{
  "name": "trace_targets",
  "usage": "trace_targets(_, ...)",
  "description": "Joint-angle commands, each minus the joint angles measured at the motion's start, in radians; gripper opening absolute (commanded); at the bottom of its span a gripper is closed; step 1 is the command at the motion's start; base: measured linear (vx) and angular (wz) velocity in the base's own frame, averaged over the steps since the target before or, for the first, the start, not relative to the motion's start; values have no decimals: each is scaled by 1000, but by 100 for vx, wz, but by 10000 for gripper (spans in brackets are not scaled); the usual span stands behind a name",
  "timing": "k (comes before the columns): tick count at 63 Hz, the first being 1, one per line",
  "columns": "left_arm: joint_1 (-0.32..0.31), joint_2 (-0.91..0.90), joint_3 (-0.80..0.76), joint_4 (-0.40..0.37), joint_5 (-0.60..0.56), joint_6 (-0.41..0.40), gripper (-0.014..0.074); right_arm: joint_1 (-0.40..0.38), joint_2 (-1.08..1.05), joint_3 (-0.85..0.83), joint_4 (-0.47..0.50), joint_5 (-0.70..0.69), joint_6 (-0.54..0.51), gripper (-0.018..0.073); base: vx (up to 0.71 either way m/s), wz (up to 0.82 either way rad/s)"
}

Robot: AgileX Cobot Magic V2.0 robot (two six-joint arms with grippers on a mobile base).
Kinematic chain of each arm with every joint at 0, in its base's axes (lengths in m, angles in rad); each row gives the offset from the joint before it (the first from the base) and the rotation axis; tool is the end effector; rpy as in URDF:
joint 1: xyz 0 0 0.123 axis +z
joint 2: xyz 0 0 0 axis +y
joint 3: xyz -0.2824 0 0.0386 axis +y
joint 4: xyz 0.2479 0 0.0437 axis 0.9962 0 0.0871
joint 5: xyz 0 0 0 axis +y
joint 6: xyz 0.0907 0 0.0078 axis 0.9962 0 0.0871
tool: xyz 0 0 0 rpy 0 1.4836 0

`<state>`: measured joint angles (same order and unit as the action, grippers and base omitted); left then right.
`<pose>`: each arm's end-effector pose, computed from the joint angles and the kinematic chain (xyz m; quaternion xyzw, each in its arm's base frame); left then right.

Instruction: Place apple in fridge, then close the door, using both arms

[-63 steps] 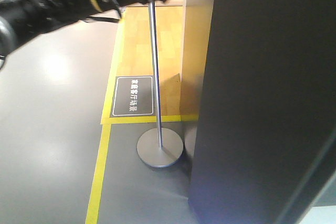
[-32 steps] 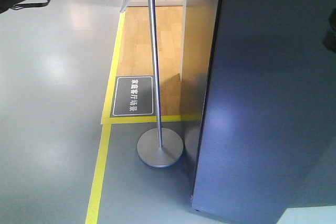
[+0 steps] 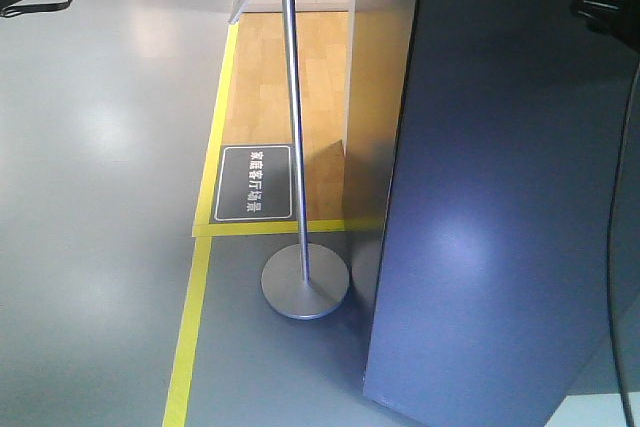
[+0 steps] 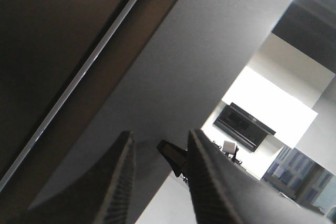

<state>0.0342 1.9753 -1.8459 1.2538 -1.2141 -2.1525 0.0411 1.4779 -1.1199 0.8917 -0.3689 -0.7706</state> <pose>0.4336 -0.0662 0.4040 0.1237 0.5883 -0.6472 0.4688 0.3478 -0.0112 0.3589 0.1148 0.7088 -0.0576 0.6936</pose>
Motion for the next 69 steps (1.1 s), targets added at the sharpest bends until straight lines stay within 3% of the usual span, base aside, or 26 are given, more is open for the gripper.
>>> trace_targets(1, 5, -61, -31, -77, -164, 0, 236, -10, -4, -70, -4, -68, -27, 524, 0, 0)
trace_targets(26, 9, -61, -31, -71, -141, 0, 237, -21, 109, -214, 13, -29, -44, 524, 0, 0)
trace_targets(53, 42, -61, -31, -53, -112, 0, 237, -123, 325, -512, 12, 406, -41, 524, 0, -1)
trace_targets(69, 48, -61, -31, -8, -92, 0, 237, -186, 359, -592, 7, 570, -39, 524, 0, -1)
